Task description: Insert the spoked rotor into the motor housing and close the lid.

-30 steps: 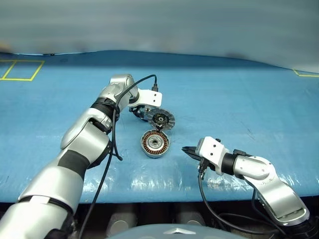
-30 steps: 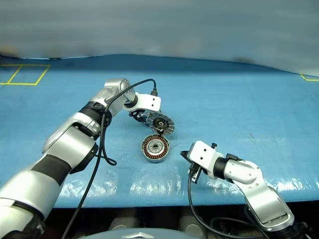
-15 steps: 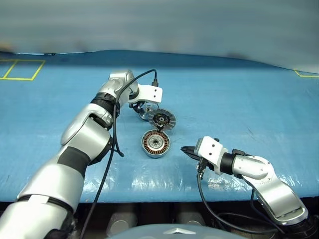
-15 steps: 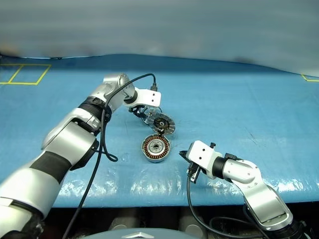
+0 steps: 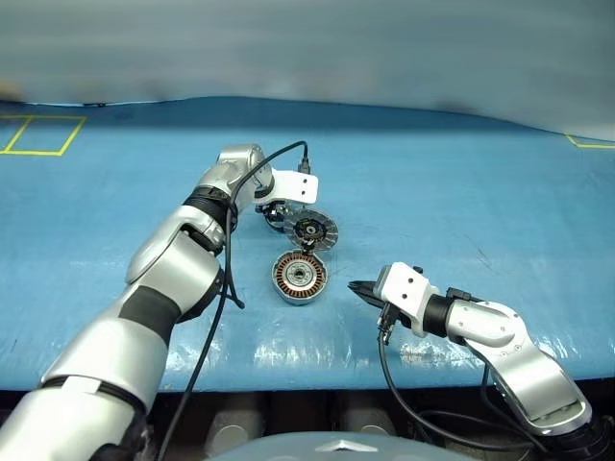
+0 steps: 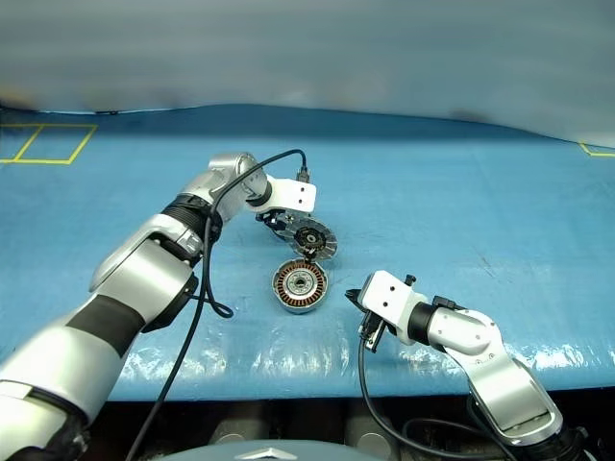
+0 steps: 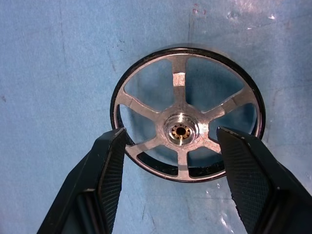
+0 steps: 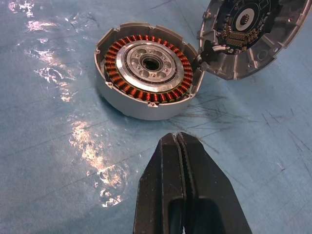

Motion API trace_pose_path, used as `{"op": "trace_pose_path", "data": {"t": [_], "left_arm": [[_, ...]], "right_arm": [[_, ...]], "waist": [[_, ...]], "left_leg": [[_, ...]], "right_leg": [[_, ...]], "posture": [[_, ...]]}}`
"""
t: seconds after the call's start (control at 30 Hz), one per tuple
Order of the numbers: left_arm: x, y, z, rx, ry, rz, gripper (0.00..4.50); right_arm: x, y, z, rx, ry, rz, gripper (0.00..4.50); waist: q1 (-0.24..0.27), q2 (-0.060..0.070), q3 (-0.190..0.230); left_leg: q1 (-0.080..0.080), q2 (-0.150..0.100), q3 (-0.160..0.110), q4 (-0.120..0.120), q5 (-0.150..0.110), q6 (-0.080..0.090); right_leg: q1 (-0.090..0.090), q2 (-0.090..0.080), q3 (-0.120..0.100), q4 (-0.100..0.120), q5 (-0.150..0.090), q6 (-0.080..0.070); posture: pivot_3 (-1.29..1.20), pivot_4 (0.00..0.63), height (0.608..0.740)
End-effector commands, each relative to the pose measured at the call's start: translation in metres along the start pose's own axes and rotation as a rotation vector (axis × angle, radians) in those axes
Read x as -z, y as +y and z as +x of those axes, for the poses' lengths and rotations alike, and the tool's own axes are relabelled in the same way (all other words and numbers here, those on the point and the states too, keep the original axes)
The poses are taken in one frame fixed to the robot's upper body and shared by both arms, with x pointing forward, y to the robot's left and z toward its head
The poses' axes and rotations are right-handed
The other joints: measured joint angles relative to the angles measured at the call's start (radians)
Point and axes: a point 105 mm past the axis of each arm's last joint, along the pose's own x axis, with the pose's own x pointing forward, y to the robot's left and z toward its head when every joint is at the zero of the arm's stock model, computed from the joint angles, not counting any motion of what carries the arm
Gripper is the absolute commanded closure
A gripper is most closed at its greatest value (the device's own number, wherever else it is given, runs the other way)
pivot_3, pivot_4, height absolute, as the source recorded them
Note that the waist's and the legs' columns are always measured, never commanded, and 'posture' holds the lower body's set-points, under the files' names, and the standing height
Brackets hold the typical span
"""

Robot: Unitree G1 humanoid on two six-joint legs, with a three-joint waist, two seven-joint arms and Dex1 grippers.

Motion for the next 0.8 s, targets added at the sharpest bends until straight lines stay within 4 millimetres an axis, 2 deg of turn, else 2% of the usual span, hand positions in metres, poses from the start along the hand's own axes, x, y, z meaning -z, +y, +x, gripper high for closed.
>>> {"op": "trace_pose_path", "data": {"t": [0.03,0.3,0.5,0.53,0.8], "left_arm": [[-0.004,0.002,0.002,-0.024,-0.011,0.005,1.36],[-0.004,-0.009,0.011,0.008,-0.008,0.012,1.36],[-0.002,-0.012,0.012,0.024,-0.017,0.006,2.59],[-0.001,-0.012,0.012,0.026,-0.016,0.003,2.67],[0.01,-0.011,0.01,-0.031,-0.071,-0.035,2.67]], "right_arm": [[-0.01,-0.001,-0.002,0.02,-0.034,-0.027,4.46],[-0.012,0.0,-0.002,0.021,-0.04,-0.024,4.46],[-0.014,-0.001,-0.001,0.023,-0.044,-0.027,4.5],[-0.014,-0.001,0.0,0.024,-0.045,-0.027,4.5],[-0.017,-0.007,0.001,0.051,-0.054,-0.024,4.5]], "waist": [[0.0,0.0,0.0],[0.0,0.0,0.0],[0.001,0.0,0.0],[0.001,0.0,0.0],[0.0,0.0,0.0]], "left_leg": [[0.0,0.0,0.0,0.0,0.0,0.0],[0.0,0.0,0.0,0.0,0.0,0.0],[0.001,0.0,0.0,0.0,0.0,0.0],[0.001,0.0,0.0,0.0,0.0,0.0],[0.001,0.0,0.0,0.001,0.0,0.0]], "right_leg": [[0.0,0.0,0.0,0.0,0.0,0.0],[0.0,0.0,0.0,0.0,0.0,0.0],[0.001,0.0,0.0,0.0,0.0,0.0],[0.001,0.0,0.0,0.0,0.0,0.0],[0.001,0.0,0.0,0.001,0.0,0.001]], "posture": [[0.0,0.15,0.74],[0.0,0.15,0.74],[0.0,0.15,0.74],[0.0,0.15,0.74],[0.0,0.15,0.74]]}}
